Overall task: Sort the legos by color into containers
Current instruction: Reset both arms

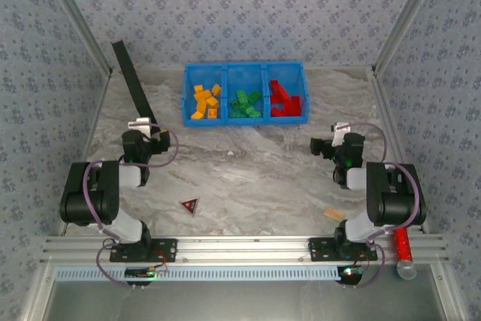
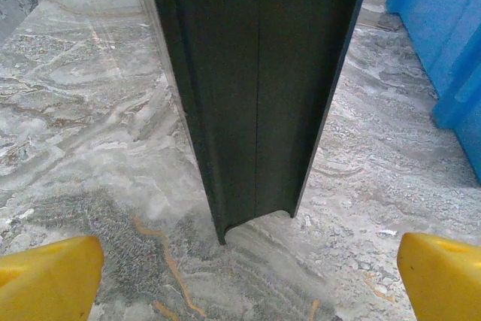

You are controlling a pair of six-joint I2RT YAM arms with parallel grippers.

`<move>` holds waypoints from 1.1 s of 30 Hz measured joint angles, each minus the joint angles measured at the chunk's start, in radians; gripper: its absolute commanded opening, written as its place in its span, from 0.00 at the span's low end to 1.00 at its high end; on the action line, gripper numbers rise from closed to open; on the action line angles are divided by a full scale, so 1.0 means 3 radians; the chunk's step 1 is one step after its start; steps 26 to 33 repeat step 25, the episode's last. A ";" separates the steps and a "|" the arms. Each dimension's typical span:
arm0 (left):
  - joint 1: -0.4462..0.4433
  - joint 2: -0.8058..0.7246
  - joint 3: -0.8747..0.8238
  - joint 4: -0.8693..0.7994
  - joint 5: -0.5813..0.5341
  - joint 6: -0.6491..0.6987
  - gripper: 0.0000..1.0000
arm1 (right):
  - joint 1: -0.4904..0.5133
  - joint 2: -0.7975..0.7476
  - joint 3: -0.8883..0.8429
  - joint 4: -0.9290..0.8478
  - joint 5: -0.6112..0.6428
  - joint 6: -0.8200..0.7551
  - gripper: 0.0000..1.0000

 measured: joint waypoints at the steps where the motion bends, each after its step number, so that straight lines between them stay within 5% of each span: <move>1: 0.0000 0.0000 0.0000 0.0000 -0.0001 0.0000 1.00 | 0.0004 0.0000 0.0009 0.0010 0.0013 0.0001 1.00; 33: 0.0006 0.0000 0.0000 0.0000 0.0004 0.0000 1.00 | 0.0064 0.0000 0.0037 0.0078 0.0184 -0.0003 1.00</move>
